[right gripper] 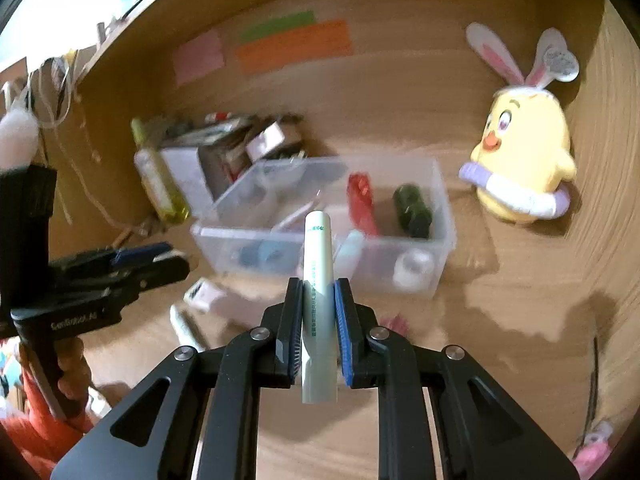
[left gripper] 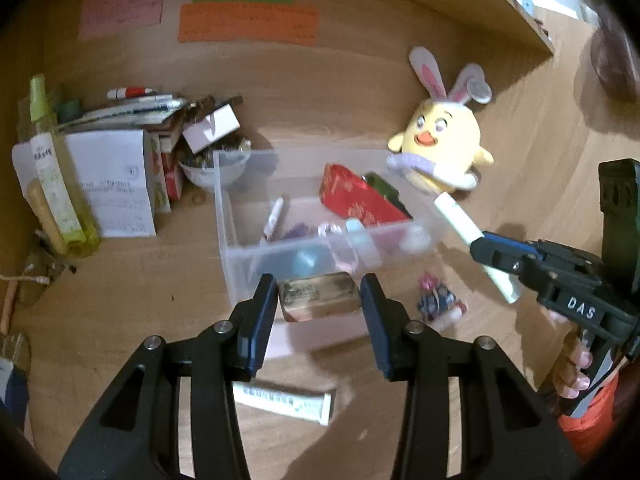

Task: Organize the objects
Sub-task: 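Carry the amber block and pale green tube with both tools over the clear bin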

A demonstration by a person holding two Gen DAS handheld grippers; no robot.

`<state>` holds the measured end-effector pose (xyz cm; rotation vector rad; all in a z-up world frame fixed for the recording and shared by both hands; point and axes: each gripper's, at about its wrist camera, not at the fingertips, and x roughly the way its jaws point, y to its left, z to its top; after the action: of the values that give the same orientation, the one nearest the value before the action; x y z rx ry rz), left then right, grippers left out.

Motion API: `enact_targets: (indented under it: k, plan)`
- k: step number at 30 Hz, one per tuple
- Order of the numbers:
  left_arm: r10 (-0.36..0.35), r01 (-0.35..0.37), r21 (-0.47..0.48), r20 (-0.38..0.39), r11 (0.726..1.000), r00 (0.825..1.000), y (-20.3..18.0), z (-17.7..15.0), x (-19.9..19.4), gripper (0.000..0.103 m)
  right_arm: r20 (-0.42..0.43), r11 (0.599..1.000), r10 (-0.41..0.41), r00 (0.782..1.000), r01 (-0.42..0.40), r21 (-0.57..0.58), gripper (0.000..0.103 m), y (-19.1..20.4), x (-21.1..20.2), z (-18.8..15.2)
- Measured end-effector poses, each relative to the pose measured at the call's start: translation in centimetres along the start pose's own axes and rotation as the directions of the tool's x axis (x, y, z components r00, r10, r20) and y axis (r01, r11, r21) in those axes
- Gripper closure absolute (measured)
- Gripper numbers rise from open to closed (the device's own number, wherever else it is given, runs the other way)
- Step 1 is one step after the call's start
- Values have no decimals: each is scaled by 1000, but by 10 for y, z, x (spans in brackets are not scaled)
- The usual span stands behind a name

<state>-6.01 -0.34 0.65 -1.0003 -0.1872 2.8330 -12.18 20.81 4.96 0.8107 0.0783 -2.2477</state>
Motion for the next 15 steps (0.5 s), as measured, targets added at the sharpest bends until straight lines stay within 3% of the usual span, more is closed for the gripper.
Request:
enact_targets:
  k: [7, 15]
  plan:
    - [1, 0, -25, 21, 1000, 1000, 9, 28, 10, 60, 31, 999, -50, 998, 50, -13, 89, -11, 15, 36]
    - [-7, 6, -45, -13, 999, 1000, 26, 61, 34, 60, -15, 999, -51, 999, 50, -13, 89, -21, 41, 53]
